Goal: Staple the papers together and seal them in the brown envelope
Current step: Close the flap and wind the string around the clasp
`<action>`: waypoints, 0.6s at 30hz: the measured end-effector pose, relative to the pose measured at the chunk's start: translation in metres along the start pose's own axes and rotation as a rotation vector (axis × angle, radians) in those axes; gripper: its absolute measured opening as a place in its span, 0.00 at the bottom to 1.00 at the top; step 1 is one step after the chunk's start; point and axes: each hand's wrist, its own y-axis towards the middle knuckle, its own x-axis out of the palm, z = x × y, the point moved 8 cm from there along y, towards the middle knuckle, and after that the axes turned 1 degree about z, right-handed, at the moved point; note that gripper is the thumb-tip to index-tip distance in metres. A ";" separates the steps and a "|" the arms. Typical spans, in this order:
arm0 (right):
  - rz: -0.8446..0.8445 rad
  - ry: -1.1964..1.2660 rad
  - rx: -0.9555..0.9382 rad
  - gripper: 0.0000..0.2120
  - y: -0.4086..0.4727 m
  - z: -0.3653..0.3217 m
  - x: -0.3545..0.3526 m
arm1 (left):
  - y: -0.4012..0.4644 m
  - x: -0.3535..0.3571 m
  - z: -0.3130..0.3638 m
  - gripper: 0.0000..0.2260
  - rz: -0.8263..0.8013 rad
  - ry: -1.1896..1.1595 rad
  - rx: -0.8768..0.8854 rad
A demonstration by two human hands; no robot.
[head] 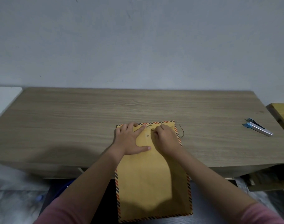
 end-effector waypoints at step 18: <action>0.066 0.053 -0.137 0.17 -0.021 -0.024 0.001 | 0.005 0.003 -0.003 0.47 -0.205 -0.126 0.000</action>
